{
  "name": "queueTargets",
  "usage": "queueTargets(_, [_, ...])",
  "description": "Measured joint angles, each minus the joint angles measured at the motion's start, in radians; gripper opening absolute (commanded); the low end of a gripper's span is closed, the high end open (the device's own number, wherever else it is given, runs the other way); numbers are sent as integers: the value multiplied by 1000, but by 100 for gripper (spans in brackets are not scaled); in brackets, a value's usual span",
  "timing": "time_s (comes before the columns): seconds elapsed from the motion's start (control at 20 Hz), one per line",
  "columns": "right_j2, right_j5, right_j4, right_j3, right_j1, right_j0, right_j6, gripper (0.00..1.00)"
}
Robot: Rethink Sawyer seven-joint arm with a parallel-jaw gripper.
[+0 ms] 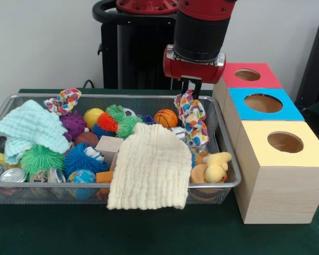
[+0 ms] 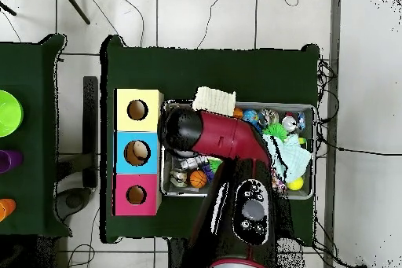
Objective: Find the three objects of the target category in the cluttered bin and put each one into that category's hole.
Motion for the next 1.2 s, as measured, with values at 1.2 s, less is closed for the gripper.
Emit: queueTargets(1.2, [-6,94,2,-103,0,9,0,0])
